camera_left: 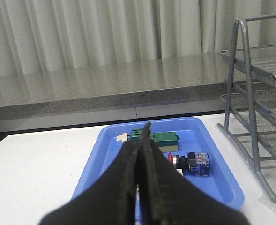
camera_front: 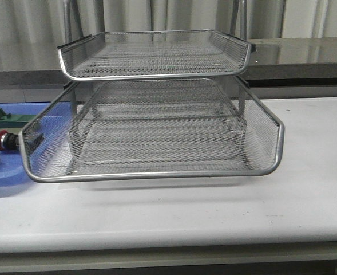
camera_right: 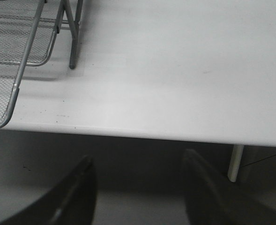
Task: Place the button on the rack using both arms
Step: 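Release the tray and withdraw the right gripper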
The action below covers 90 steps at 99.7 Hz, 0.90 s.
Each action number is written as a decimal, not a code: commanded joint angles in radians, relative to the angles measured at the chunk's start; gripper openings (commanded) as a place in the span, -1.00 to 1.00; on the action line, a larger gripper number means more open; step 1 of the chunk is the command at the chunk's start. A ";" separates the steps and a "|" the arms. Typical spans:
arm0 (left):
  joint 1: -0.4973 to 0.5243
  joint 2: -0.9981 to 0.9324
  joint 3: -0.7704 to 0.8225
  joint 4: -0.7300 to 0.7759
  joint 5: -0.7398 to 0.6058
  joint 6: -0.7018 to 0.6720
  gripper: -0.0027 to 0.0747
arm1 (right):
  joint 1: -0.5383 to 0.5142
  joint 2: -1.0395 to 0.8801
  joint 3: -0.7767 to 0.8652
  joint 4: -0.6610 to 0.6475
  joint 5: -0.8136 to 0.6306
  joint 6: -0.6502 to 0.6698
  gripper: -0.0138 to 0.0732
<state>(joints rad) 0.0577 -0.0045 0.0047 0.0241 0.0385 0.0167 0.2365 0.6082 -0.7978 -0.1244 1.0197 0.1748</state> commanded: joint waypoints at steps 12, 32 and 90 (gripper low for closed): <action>-0.006 -0.031 0.034 -0.007 -0.087 -0.011 -0.98 | -0.002 0.001 -0.033 -0.019 -0.040 0.001 -0.74; -0.006 -0.031 0.034 -0.007 -0.087 -0.011 -0.98 | -0.002 0.001 -0.033 -0.018 -0.038 0.001 -0.85; -0.006 0.007 -0.102 -0.166 0.006 -0.011 -0.98 | -0.002 0.001 -0.033 -0.018 -0.039 0.001 -0.85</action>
<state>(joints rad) 0.0577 -0.0045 -0.0159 -0.0810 0.0652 0.0167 0.2365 0.6082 -0.7978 -0.1244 1.0315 0.1765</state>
